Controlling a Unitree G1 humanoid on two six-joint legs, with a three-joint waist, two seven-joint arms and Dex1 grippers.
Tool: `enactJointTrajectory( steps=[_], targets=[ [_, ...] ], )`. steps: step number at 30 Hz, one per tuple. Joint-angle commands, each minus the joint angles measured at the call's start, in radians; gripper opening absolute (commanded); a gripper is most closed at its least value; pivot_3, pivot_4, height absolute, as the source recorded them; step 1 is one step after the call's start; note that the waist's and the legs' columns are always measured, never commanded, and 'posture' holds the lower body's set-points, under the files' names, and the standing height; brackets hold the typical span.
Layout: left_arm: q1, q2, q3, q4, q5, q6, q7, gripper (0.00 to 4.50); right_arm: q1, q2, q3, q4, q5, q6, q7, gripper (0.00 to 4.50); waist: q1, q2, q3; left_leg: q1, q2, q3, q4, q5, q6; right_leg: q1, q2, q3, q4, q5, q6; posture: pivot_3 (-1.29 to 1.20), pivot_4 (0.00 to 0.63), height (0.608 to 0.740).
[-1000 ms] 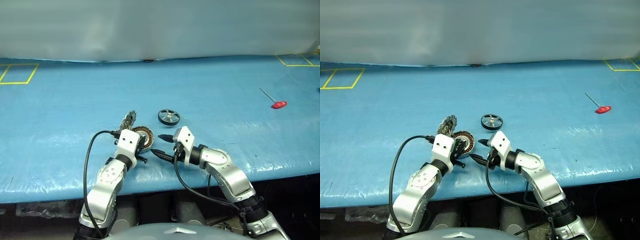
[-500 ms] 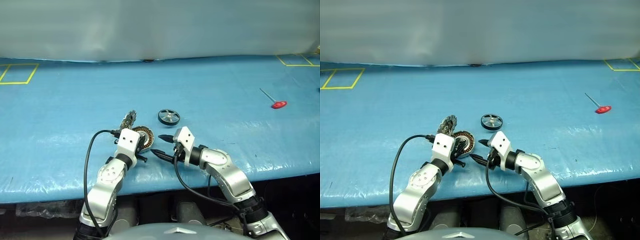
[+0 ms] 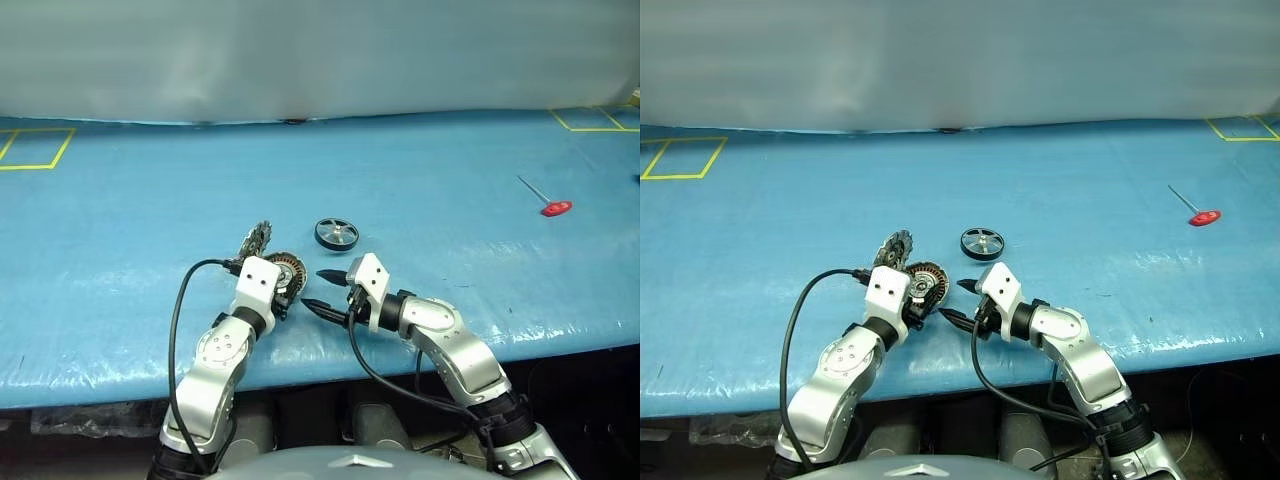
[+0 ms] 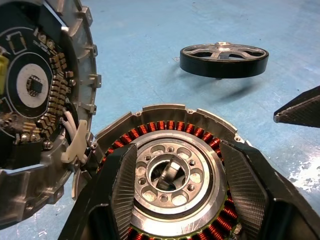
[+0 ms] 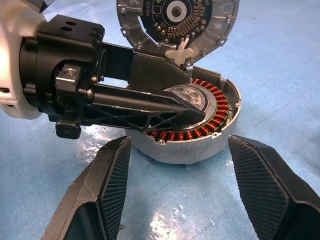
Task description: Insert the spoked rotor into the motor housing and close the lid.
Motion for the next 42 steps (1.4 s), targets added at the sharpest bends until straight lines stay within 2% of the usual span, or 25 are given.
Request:
enactJointTrajectory(
  steps=[1,7,8,10,16,23,30,33,41,42],
  targets=[
    [-0.016,0.000,-0.017,-0.061,-0.012,-0.025,-0.011,2.66,-0.008,0.004,-0.006,-0.016,0.007,-0.006,0.005,3.23,0.000,0.000,0.000,0.000,0.000,0.000,0.000,0.000,0.000,0.000,0.000,0.000,0.000,0.000,0.000,0.00,0.150,0.740],
    [-0.014,-0.002,-0.021,-0.098,-0.039,-0.038,-0.036,2.66,-0.009,0.003,-0.004,-0.015,0.007,-0.005,0.008,3.23,0.000,0.000,0.000,0.000,0.000,0.000,0.000,0.000,0.000,0.000,0.000,0.000,0.000,0.000,0.000,0.00,0.150,0.740],
    [-0.014,-0.001,-0.021,-0.103,-0.042,-0.038,-0.037,2.50,-0.009,0.002,-0.004,-0.015,0.007,-0.005,0.009,3.23,0.000,0.000,0.000,0.000,0.000,0.000,0.000,0.000,0.000,0.000,0.000,0.000,0.000,0.000,0.000,0.00,0.150,0.740],
    [-0.013,0.003,-0.021,-0.111,-0.050,-0.038,-0.043,2.12,-0.009,0.002,-0.004,-0.015,0.007,-0.005,0.009,3.23,0.000,0.000,0.000,0.000,0.000,0.000,0.000,0.000,0.000,0.000,0.000,0.000,0.000,0.000,0.000,0.00,0.150,0.740],
    [0.020,0.030,-0.020,-0.144,-0.086,-0.054,-0.082,0.06,-0.009,0.004,-0.004,-0.017,0.008,-0.005,0.008,3.23,-0.002,0.000,0.000,0.000,0.000,0.000,0.000,0.000,0.000,0.000,0.000,0.000,0.000,0.000,0.000,0.00,0.150,0.740],
    [0.110,0.111,0.005,-0.140,-0.102,-0.180,-0.139,0.02,-0.017,0.001,-0.012,-0.018,0.007,0.003,0.003,3.23,-0.002,0.000,0.000,0.000,0.001,0.000,0.000,0.000,0.000,-0.001,0.000,0.000,0.000,-0.001,-0.001,0.00,0.150,0.740],
    [0.215,0.184,0.061,-0.085,-0.140,-0.406,-0.223,0.02,-0.027,-0.030,-0.036,-0.024,0.009,0.030,0.002,3.23,-0.001,0.000,0.000,0.000,0.001,0.000,0.000,0.000,0.000,-0.001,0.000,0.001,0.000,-0.001,-0.002,0.00,0.150,0.740],
    [0.237,0.192,0.081,-0.057,-0.153,-0.460,-0.233,0.00,-0.026,-0.059,-0.046,-0.039,0.009,0.048,0.006,2.62,0.001,0.000,0.000,-0.001,0.001,0.001,0.000,0.000,0.000,-0.001,0.000,0.001,0.000,-0.001,-0.002,0.00,0.150,0.740],
    [0.269,0.206,0.119,0.000,-0.161,-0.537,-0.246,0.00,-0.076,-0.125,-0.034,-0.108,-0.054,0.120,-0.037,0.06,-0.004,0.000,0.000,-0.001,0.001,0.001,0.000,0.000,0.000,-0.002,0.000,0.001,0.000,-0.001,-0.002,0.00,0.150,0.740],
    [0.271,0.203,0.121,0.006,-0.162,-0.548,-0.245,0.00,-0.091,-0.127,-0.029,-0.112,-0.070,0.128,-0.046,0.02,-0.004,0.000,0.000,0.000,0.001,0.002,0.000,0.000,0.000,-0.002,0.000,0.001,0.000,-0.001,-0.002,0.00,0.150,0.740]
  ],
)
